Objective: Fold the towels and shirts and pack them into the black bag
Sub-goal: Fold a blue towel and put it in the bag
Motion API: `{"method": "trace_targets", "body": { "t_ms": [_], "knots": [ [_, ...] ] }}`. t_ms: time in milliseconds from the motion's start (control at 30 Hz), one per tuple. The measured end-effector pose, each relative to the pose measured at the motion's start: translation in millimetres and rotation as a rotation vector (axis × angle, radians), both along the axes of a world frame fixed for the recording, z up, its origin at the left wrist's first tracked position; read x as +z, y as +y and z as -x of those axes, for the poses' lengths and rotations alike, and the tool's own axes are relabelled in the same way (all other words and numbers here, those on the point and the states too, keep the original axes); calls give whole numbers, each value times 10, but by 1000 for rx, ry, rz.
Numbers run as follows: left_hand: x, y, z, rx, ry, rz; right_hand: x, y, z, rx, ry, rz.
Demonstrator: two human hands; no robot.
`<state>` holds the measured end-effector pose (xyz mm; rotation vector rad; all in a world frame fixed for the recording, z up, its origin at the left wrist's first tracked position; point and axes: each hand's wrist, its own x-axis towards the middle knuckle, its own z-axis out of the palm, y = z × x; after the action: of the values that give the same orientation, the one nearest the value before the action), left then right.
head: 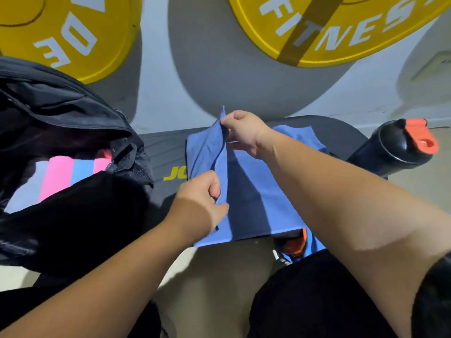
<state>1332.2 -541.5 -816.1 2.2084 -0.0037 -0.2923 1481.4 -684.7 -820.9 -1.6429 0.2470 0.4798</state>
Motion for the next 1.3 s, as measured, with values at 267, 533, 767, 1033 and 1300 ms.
{"method": "trace_targets", "body": {
  "t_ms": [267, 533, 767, 1033, 1300],
  "knots": [
    [-598, -934, -106, -159, 115, 12, -402, -955, -162, -27, -65, 345],
    [-741, -1079, -165, -142, 161, 92, -697, -1161, -259, 158, -118, 386],
    [-559, -1361, -170, -141, 196, 217, -524, -1272, -263, -16, -165, 256],
    [-848, -1172, -246, -38, 130, 53, -732, -1409, -64, 370, -277, 1081],
    [-961, -103, -285, 141, 92, -505, -686, -368, 121, 812, -488, 1053]
  ]
}}
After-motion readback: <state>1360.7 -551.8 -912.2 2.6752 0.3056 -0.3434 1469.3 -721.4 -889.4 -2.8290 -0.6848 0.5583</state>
